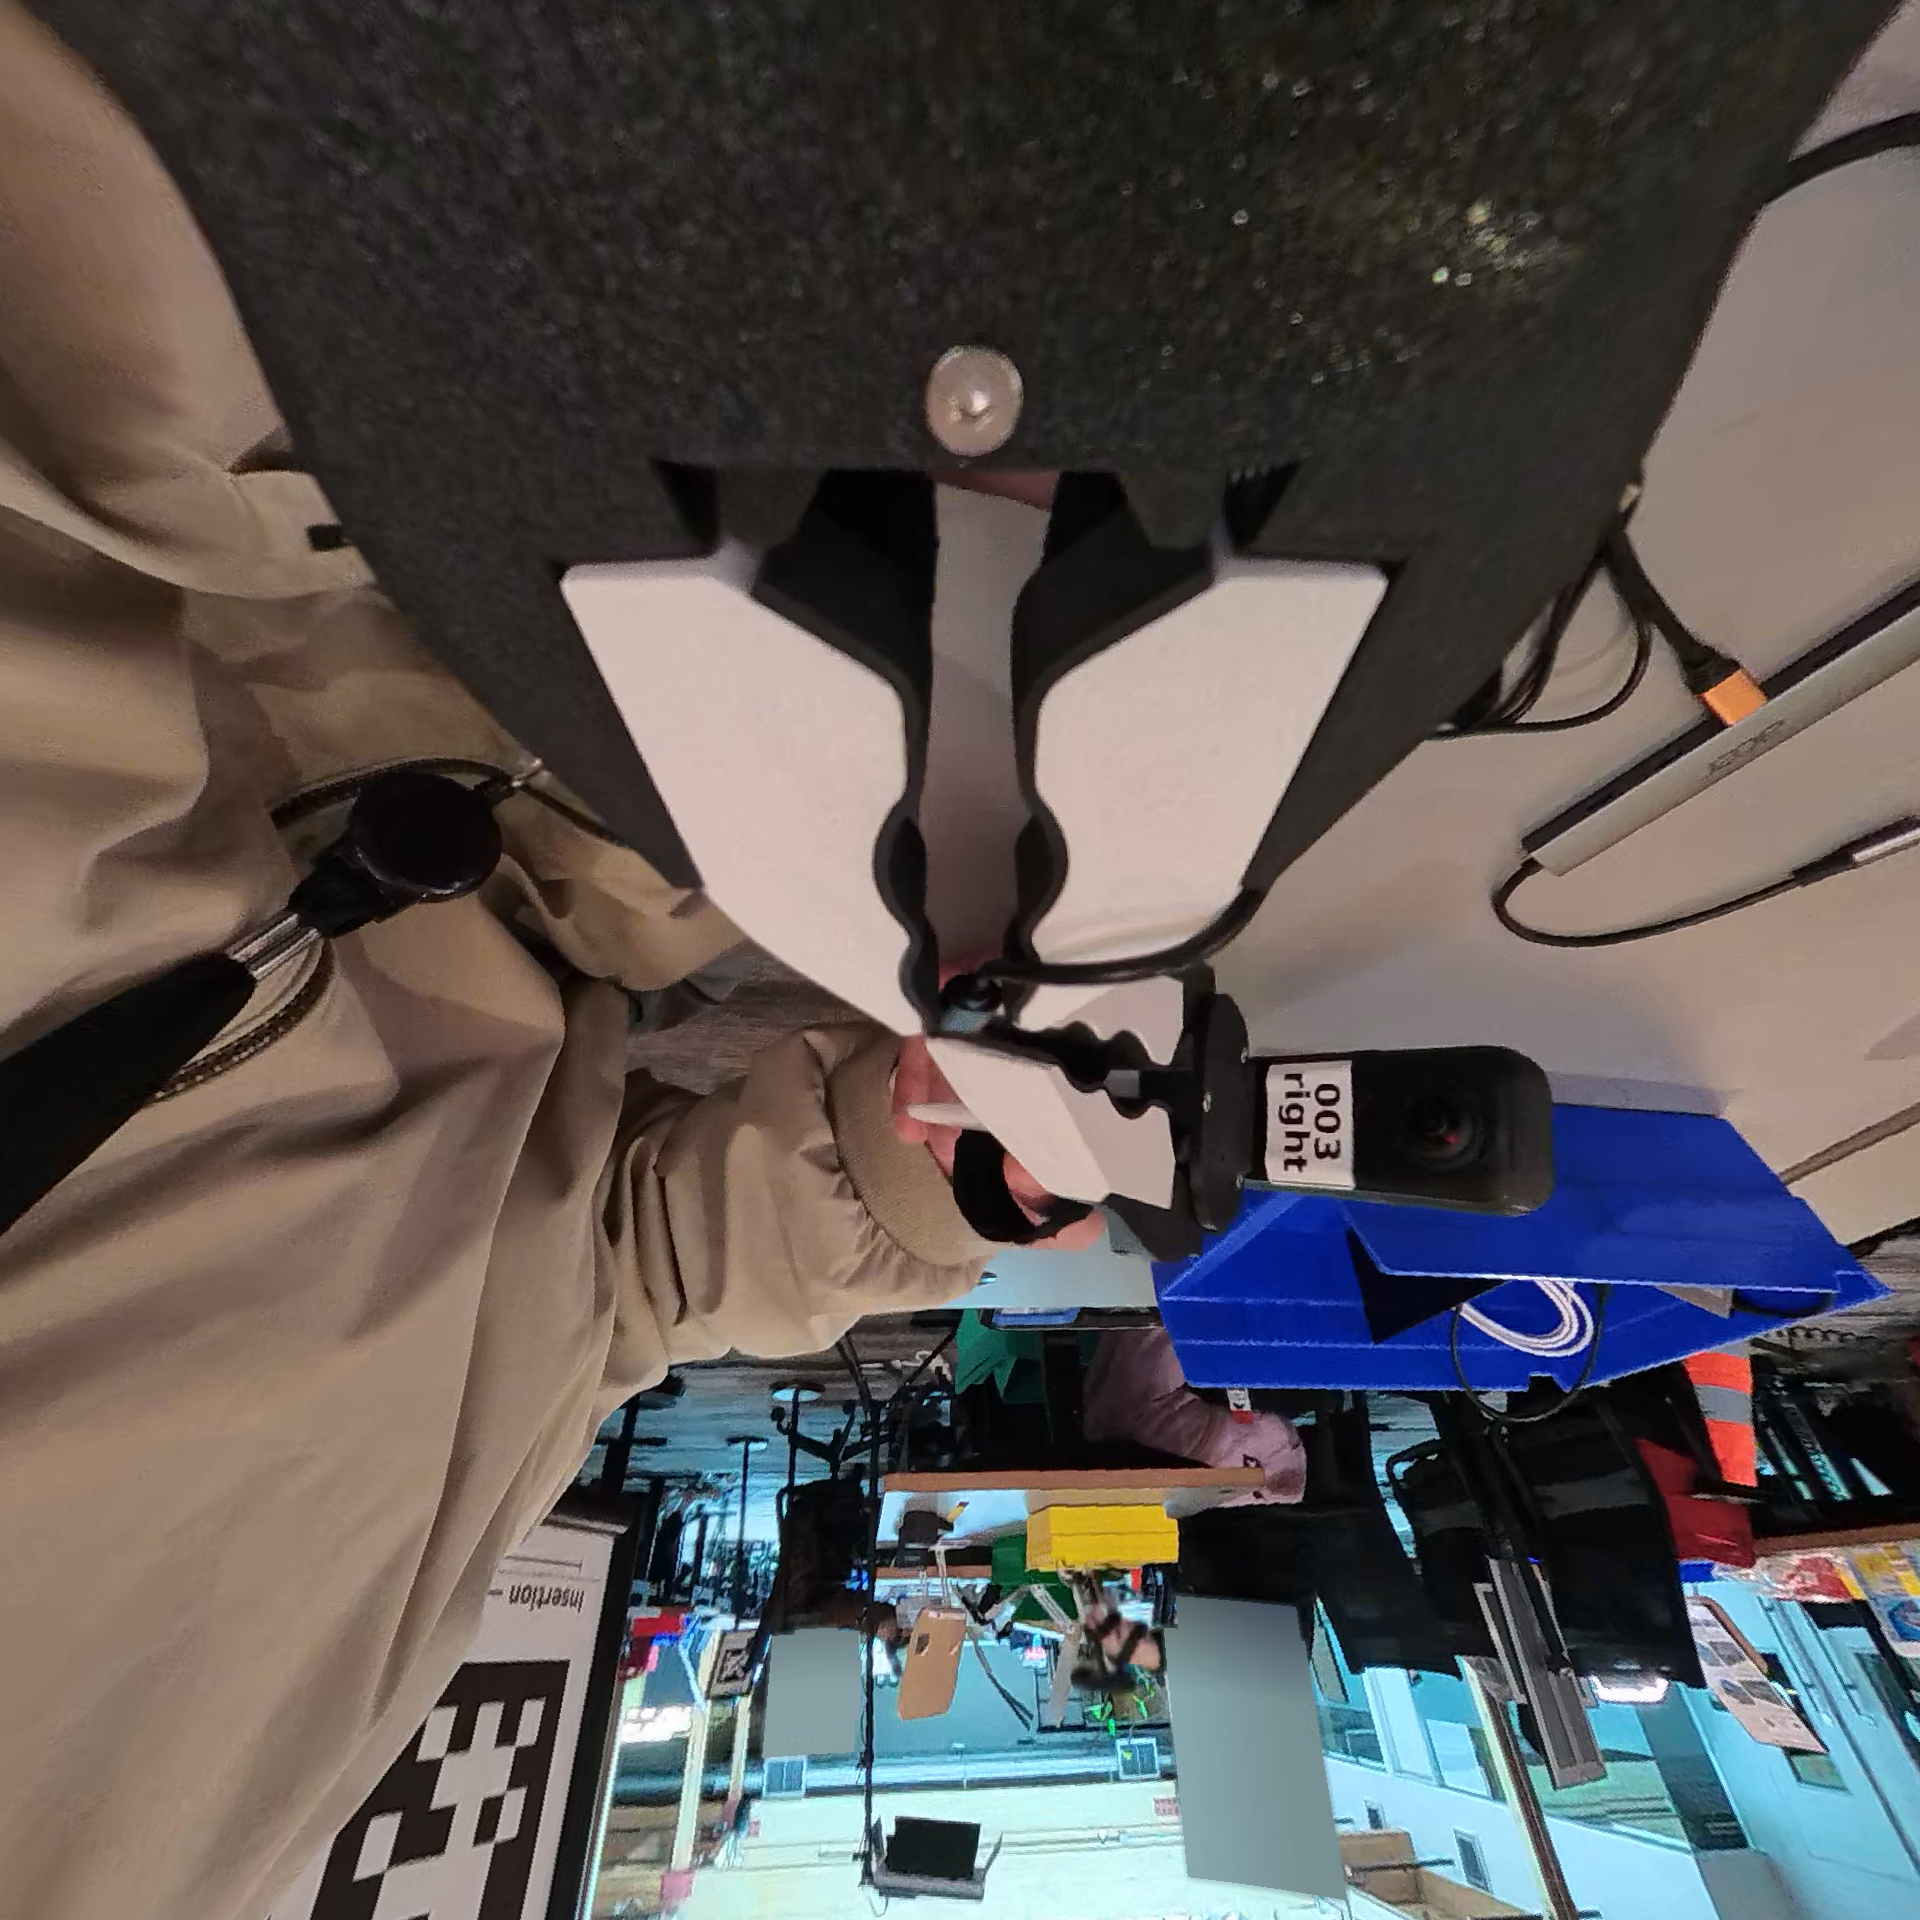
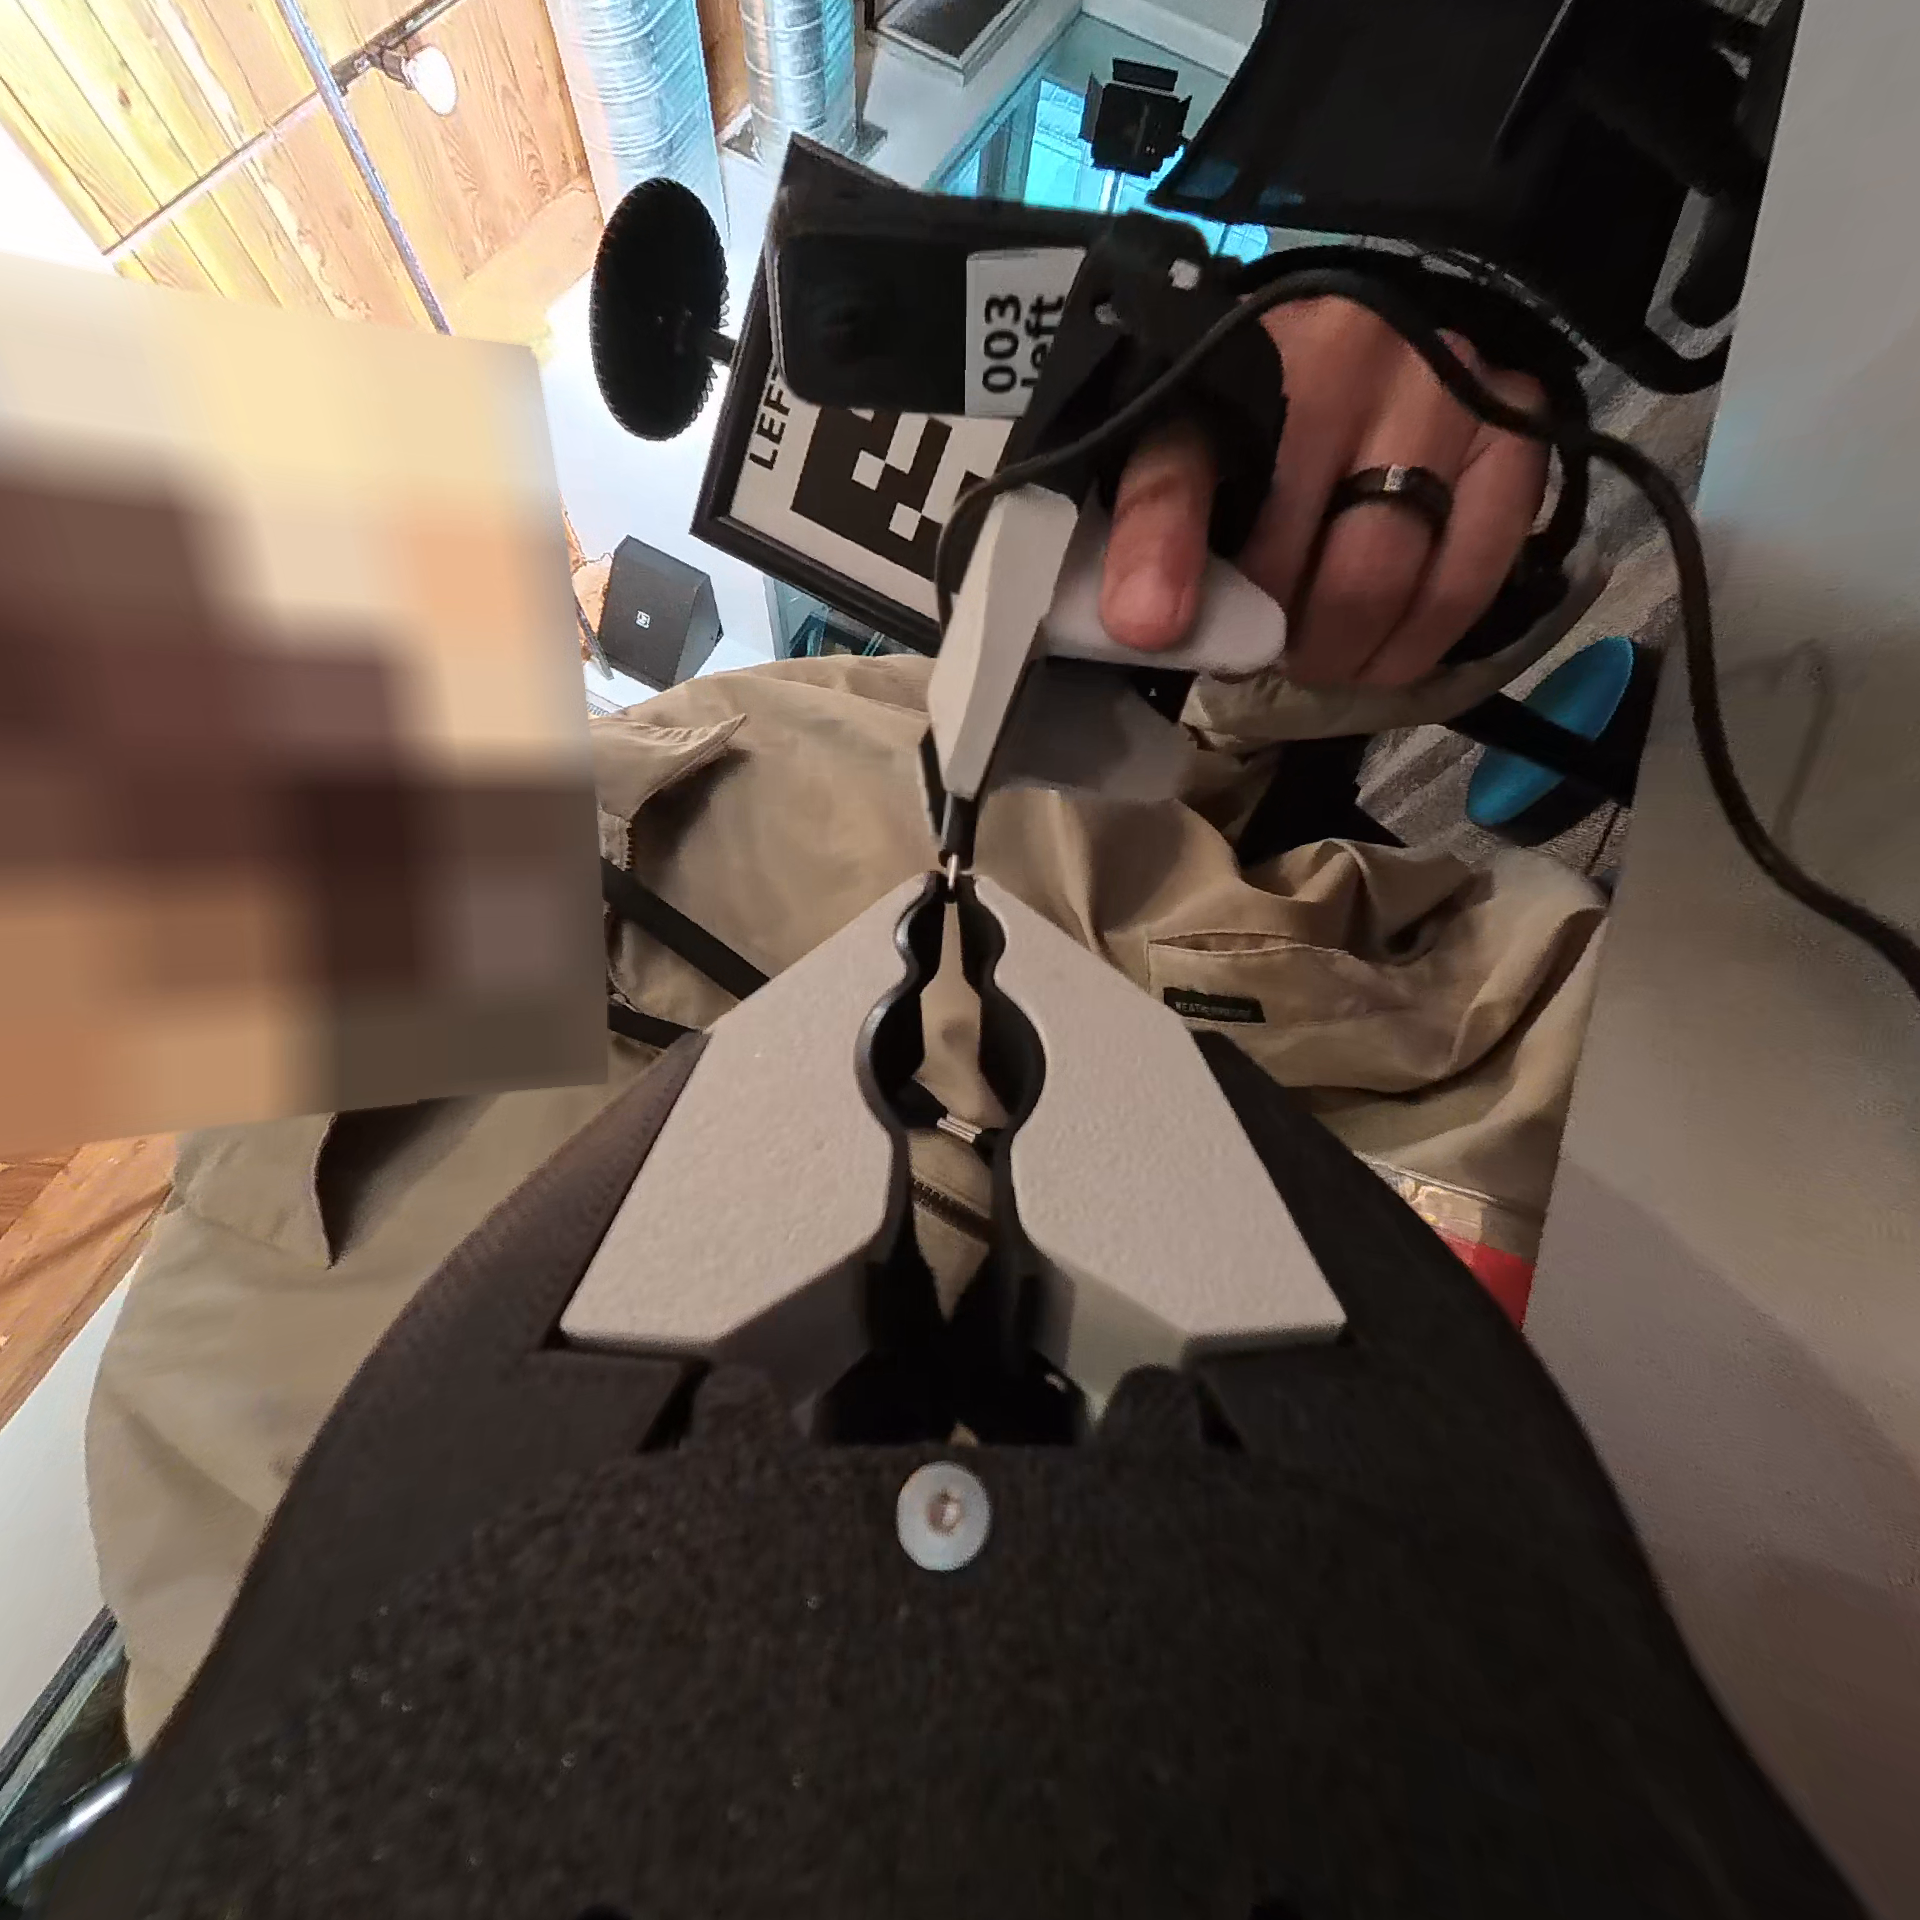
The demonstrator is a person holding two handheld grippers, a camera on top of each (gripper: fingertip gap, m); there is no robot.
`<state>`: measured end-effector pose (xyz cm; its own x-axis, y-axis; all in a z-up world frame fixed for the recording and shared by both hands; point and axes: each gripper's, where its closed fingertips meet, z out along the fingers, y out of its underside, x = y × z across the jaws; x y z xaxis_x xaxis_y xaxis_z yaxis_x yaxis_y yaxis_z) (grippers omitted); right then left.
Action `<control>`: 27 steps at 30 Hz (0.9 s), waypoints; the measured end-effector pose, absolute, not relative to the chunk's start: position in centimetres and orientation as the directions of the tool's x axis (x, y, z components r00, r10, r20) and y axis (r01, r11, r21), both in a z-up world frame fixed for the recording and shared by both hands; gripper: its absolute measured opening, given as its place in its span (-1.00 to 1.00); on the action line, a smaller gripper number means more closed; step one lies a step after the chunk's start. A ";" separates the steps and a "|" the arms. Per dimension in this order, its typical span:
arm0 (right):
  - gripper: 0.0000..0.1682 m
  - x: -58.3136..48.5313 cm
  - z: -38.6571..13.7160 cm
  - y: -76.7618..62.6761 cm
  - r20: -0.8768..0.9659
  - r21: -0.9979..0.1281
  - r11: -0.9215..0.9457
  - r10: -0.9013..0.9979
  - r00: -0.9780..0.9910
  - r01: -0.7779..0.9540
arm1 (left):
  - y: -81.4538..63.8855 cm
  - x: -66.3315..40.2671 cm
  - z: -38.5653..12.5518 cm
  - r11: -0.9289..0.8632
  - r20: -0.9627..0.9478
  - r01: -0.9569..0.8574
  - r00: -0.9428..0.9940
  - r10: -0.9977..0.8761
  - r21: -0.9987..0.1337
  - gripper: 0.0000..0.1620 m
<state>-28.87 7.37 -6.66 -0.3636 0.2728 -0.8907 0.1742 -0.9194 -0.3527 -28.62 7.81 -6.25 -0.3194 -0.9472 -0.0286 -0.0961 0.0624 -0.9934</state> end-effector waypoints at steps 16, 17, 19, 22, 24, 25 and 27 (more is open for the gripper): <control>-0.95 -28.7 -6.2 11.2 -0.870 -0.406 -0.909 0.416 -0.263 -0.097 | 11.4 -28.3 -5.8 0.153 -0.145 -0.089 -0.091 -0.985 -0.984 -0.87; -0.96 -28.6 -6.3 11.2 -0.873 -0.400 -0.911 0.411 -0.261 -0.095 | 11.4 -28.3 -5.9 0.170 -0.162 -0.094 -0.085 -0.983 -0.981 -0.87; -0.97 -28.6 -6.5 11.2 -0.891 -0.359 -0.930 0.365 -0.270 -0.073 | 11.5 -28.2 -6.1 0.205 -0.198 -0.110 -0.076 -0.977 -0.972 -0.87; -0.98 -28.4 -6.8 11.5 -0.914 -0.275 -0.959 0.281 -0.293 -0.063 | 11.8 -28.2 -6.5 0.303 -0.299 -0.141 -0.046 -0.953 -0.943 -0.87; -0.99 -28.4 -7.1 11.5 -0.922 -0.253 -0.966 0.256 -0.291 -0.049 | 11.8 -28.2 -6.7 0.331 -0.329 -0.168 -0.042 -0.943 -0.929 -0.87; -0.99 -28.3 -7.2 11.6 -0.924 -0.261 -0.964 0.265 -0.278 -0.051 | 11.9 -28.2 -6.9 0.336 -0.335 -0.179 -0.035 -0.942 -0.925 -0.87; -0.99 -28.2 -7.6 12.0 -0.918 -0.327 -0.943 0.333 -0.213 -0.066 | 12.2 -28.1 -7.1 0.313 -0.317 -0.200 -0.016 -0.948 -0.928 -0.87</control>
<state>-28.16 11.97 -7.57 -0.2129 0.3335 -0.9184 -0.0657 -0.9427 -0.3271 -28.09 12.21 -7.10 -0.0156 -0.9484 -0.3167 -0.2003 0.3133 -0.9283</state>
